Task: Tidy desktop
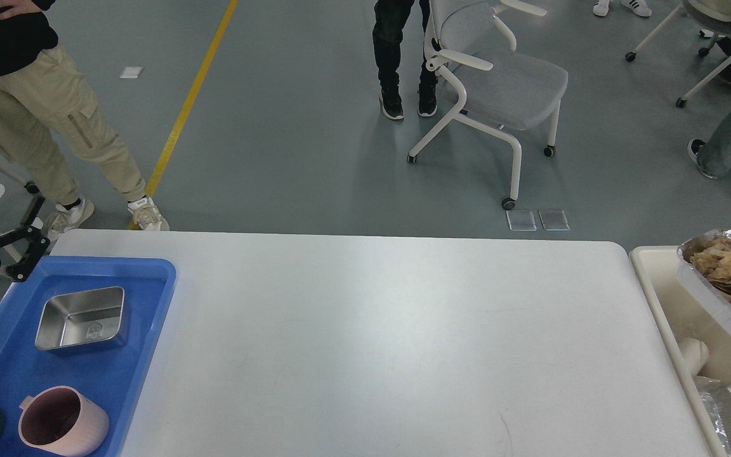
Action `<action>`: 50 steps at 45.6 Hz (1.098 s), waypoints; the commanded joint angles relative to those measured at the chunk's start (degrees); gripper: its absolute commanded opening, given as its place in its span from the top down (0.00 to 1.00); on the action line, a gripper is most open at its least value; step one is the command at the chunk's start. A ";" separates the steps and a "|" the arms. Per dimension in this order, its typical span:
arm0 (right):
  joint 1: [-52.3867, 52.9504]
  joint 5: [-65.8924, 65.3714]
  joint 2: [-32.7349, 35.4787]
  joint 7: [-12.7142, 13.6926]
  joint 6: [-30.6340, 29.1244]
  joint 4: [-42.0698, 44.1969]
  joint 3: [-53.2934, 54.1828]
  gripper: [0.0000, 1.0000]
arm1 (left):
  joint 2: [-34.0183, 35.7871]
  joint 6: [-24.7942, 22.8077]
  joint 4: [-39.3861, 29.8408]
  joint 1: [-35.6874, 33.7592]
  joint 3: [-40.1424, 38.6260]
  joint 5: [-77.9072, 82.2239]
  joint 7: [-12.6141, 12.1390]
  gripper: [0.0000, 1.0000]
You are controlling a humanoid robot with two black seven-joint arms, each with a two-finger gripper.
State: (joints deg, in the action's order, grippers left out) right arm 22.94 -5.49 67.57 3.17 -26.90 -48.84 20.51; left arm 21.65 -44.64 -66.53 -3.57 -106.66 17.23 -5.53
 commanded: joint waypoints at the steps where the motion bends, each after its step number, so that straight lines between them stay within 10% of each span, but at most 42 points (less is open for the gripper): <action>1: -1.41 1.09 -1.56 0.00 0.00 2.51 0.05 1.00 | -0.11 -0.01 0.09 0.93 0.05 -1.05 -0.01 0.03; 27: -3.60 5.05 -12.37 0.00 0.00 18.33 0.40 1.00 | -5.30 0.08 0.79 3.75 0.40 -3.16 -0.09 0.03; 39: -3.87 5.05 -17.38 -0.27 -0.35 28.27 0.58 0.77 | -7.32 0.08 0.79 3.75 1.02 -3.08 -0.18 0.03; 45: -3.78 4.96 -20.10 -0.53 -0.17 32.13 1.02 0.50 | -7.59 0.08 0.79 3.83 1.11 -3.08 -0.18 0.03; 48: -3.78 4.96 -21.77 -0.53 -0.09 34.33 1.02 0.02 | -7.59 0.08 0.79 3.83 1.11 -3.08 -0.18 0.03; 50: -3.34 4.87 -22.39 -0.44 -0.34 36.09 1.02 0.00 | -7.50 -0.01 0.88 3.75 1.11 -3.08 -0.18 0.03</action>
State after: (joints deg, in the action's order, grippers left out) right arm 19.09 -0.47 47.36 2.69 -27.17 -16.59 21.47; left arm 14.09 -44.56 -65.74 0.25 -105.57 14.13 -5.71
